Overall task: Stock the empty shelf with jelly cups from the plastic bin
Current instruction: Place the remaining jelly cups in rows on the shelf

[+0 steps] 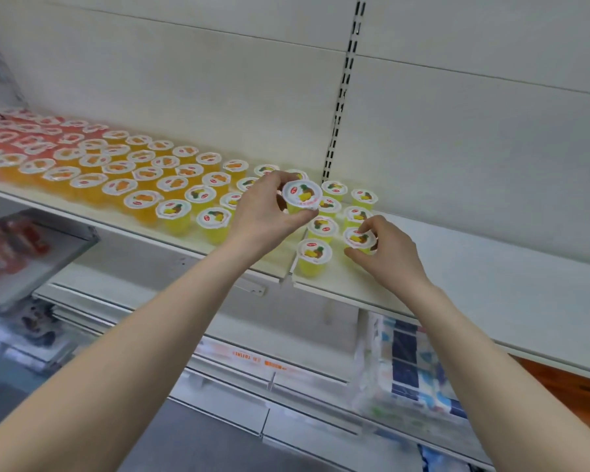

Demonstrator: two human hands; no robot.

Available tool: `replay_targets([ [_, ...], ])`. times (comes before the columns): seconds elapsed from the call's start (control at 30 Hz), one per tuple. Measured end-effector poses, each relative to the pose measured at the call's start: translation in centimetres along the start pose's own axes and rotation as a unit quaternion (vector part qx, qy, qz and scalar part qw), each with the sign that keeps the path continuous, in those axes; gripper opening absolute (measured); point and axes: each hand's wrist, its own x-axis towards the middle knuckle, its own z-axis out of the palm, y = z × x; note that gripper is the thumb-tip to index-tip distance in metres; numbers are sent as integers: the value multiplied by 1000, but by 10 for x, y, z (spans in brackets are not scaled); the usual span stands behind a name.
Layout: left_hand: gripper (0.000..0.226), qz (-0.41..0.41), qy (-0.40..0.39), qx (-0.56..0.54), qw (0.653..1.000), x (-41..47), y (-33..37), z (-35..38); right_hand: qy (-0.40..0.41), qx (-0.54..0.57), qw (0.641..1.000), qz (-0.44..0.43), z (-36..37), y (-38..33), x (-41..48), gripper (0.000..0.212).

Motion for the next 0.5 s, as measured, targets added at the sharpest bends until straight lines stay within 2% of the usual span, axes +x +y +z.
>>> replay_targets([
  [0.23,57,-2,-4,-9,1000,1,-2,2,20,22,1000,8,8,6,6,35],
  [0.37,63,20,-13,18,1000,2,3,10,-19,-32,999,-8,1,11,8,37],
  [0.5,56,67,-37,72,994,1,16,17,-55,-53,995,-60,-23,17,10,39],
])
